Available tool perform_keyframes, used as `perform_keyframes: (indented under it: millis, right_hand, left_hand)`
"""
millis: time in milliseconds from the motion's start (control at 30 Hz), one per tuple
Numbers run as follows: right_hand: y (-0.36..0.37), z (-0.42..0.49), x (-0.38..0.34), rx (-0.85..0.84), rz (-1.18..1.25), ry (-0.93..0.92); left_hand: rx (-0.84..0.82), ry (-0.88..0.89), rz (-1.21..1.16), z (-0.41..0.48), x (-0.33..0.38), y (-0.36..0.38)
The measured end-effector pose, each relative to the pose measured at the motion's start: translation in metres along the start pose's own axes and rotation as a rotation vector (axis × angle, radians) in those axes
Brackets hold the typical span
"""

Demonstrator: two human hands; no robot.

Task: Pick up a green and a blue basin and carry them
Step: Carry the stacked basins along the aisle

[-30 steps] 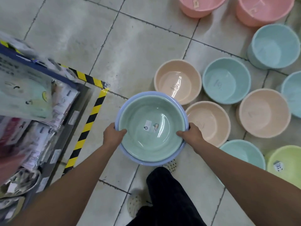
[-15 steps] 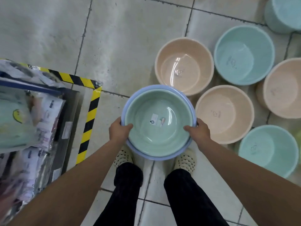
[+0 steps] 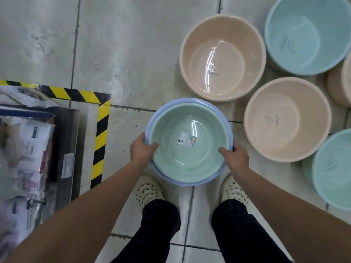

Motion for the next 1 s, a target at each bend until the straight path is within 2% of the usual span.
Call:
perform_keyframes:
  millis: [133, 333, 567, 733, 1000]
  right_hand:
    - [0.004, 0.006, 0.011, -0.002, 0.063, -0.031]
    - [0.009, 0.015, 0.019, -0.032, 0.139, -0.058]
    - [-0.023, -0.018, 0.006, -0.063, 0.245, 0.011]
    - [-0.090, -0.068, -0.025, -0.051, 0.312, -0.015]
    - [-0.264, -0.147, -0.071, 0.098, 0.436, -0.048]
  left_hand:
    - [-0.015, 0.051, 0.006, 0.008, -0.006, 0.007]
    - [-0.033, 0.037, -0.030, 0.016, -0.009, 0.015]
    - [-0.040, 0.074, 0.019, -0.012, 0.029, -0.009]
    - [-0.071, 0.153, 0.042, -0.069, 0.099, -0.034]
    - [-0.178, 0.347, 0.053, -0.199, 0.287, -0.035]
Point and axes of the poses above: each hand's wrist, its own z-axis towards the middle knuckle, its own y-axis out of the palm, x = y × z, the point moved 5 cm from there along z, towards the middle knuckle, and after that the axes turned 2 degrees about y, right-handed, at the moved point
